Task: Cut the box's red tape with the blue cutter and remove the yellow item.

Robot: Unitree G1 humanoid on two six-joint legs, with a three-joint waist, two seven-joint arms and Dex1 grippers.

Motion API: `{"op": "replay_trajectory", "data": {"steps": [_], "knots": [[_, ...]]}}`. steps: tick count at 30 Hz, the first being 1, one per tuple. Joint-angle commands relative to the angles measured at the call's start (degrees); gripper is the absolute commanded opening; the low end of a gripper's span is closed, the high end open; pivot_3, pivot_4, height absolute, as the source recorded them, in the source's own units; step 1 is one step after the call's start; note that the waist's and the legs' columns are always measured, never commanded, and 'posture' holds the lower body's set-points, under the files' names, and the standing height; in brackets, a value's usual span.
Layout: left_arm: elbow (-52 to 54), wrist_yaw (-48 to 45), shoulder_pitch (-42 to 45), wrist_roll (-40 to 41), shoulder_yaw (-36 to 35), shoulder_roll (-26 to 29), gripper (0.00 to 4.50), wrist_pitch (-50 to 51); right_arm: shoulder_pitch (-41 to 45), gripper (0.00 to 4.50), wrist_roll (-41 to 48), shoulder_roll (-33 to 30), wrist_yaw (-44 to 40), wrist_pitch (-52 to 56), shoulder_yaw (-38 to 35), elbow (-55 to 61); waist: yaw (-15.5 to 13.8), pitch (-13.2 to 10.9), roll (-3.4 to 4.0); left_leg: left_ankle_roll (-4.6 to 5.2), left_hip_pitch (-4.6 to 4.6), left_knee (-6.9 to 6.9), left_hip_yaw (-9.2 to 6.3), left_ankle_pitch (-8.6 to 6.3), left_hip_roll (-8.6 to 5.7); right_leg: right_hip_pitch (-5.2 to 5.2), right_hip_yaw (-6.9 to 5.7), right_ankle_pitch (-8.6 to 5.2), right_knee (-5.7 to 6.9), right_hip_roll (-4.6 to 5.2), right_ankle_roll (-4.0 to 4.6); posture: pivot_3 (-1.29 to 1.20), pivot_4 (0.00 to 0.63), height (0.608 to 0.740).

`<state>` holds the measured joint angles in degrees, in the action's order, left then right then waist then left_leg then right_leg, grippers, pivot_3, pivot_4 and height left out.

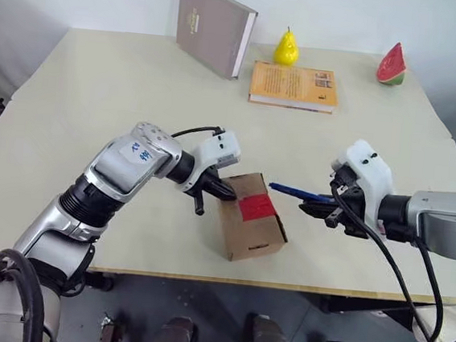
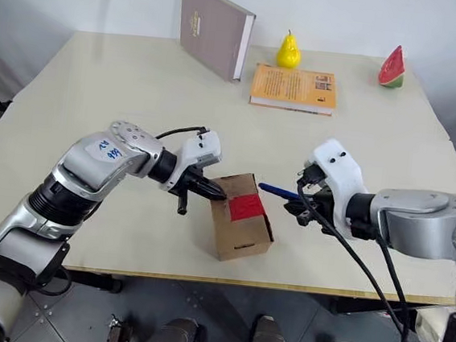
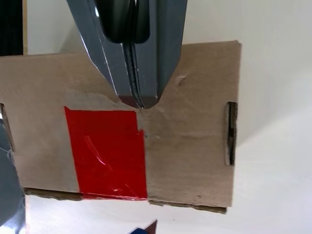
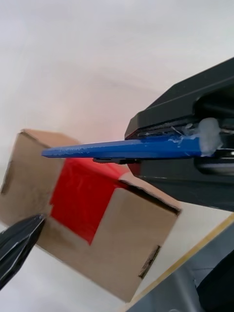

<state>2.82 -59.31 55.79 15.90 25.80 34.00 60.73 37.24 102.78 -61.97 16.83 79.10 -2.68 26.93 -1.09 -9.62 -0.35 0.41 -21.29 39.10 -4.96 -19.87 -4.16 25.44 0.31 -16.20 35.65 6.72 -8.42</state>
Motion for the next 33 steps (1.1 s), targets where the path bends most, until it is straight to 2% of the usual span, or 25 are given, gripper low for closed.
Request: {"op": "replay_trajectory", "data": {"steps": [1, 9, 16, 20, 33], "knots": [[-0.99, -0.19, -0.38, -0.59, 1.95, -0.79, 0.00, -0.07, -0.82, 0.15, 9.72, -4.93, 7.44, -9.76, 3.89, 3.01, -0.08, -0.02, -0.01, 0.00, -0.01, 0.00, 0.01, 0.00, 0.00, 0.00, -0.01, 0.00, -0.02, 0.00, 0.00, 0.00, 0.150, 0.740], [-3.06, 0.80, -1.13, -1.65, 2.28, -2.59, 0.00, -1.03, -6.86, 0.15, 10.22, -12.93, 6.07, -20.96, 6.21, 9.59, -0.45, -0.04, -0.04, 0.13, -0.09, 0.05, 0.01, -0.02, -0.04, -0.05, -0.02, 0.01, -0.11, 0.00, -0.03, 0.00, 0.150, 0.740], [-4.08, 0.91, -0.93, -1.85, 2.63, -3.67, 0.00, -1.47, -15.87, 0.15, 10.22, -22.00, 2.00, -28.82, 1.29, 13.93, -0.61, -0.04, -0.04, 0.17, -0.08, 0.07, 0.01, -0.03, -0.04, -0.14, -0.03, 0.01, -0.19, -0.01, -0.03, 0.00, 0.150, 0.740], [-4.95, 0.63, -0.48, -1.94, 2.77, -4.36, 0.00, -1.95, -24.56, 0.15, 10.22, -26.39, 0.74, -31.82, -4.09, 15.88, -0.90, -0.03, -0.03, 0.21, 0.03, 0.07, -0.08, -0.04, -0.01, -0.46, -0.10, 0.01, -0.49, -0.05, -0.03, 0.00, 0.150, 0.740], [-6.38, 0.08, 0.48, -2.29, 3.11, -4.96, 0.00, -3.09, -40.07, 0.15, 10.22, -29.73, 1.03, -38.30, -12.40, 20.27, -1.81, -0.03, -0.03, 0.28, 0.10, 0.07, -0.22, -0.07, -0.02, -0.82, -0.20, 0.02, -0.91, -0.04, -0.04, 0.00, 0.150, 0.740]]}}
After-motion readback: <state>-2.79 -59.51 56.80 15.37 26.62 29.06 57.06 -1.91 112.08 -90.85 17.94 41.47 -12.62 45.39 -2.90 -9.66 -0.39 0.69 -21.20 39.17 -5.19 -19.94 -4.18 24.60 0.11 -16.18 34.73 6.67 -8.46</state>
